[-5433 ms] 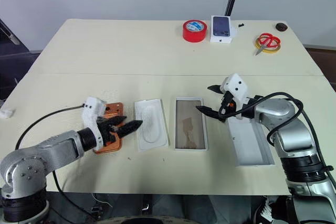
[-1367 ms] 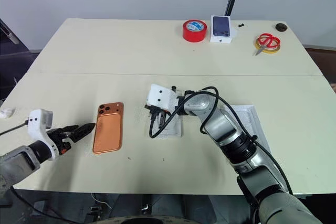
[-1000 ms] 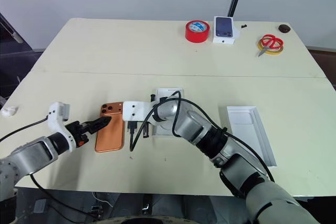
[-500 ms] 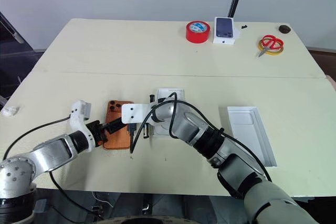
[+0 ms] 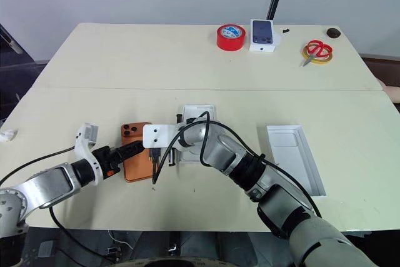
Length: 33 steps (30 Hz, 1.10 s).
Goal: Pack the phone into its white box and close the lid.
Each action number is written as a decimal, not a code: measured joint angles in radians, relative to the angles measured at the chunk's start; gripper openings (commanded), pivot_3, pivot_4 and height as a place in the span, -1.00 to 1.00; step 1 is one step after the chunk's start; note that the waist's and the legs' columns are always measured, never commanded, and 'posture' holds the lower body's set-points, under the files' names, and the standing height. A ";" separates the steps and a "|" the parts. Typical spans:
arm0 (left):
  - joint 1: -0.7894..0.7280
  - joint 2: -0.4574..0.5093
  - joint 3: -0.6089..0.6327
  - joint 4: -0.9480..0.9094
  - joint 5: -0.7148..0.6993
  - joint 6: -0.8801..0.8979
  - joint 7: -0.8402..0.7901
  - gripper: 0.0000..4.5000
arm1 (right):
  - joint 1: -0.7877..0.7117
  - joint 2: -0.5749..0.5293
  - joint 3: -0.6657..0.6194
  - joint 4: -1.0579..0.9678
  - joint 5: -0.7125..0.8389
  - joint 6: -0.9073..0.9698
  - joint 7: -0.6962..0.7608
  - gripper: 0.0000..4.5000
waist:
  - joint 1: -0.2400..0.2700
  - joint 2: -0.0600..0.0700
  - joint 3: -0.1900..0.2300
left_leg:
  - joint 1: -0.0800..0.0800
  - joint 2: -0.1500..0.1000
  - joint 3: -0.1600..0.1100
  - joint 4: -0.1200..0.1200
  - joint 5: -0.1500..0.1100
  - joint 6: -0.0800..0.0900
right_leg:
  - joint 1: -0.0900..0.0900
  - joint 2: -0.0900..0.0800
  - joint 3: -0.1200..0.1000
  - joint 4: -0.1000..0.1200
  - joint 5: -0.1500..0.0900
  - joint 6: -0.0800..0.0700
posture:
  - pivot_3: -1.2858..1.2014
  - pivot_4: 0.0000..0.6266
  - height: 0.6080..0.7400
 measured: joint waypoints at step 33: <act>-0.312 -0.143 -0.228 0.066 -0.145 -0.192 0.117 -0.98 | 0.277 -0.483 -0.574 -0.330 0.405 0.041 0.219 -1.00 | 0.008 -0.002 0.002 | -0.002 -0.001 -0.001 -0.001 0.000 0.001 | 0.003 0.003 0.000 -0.009 0.000 0.000 | 0.03 -0.52 0.87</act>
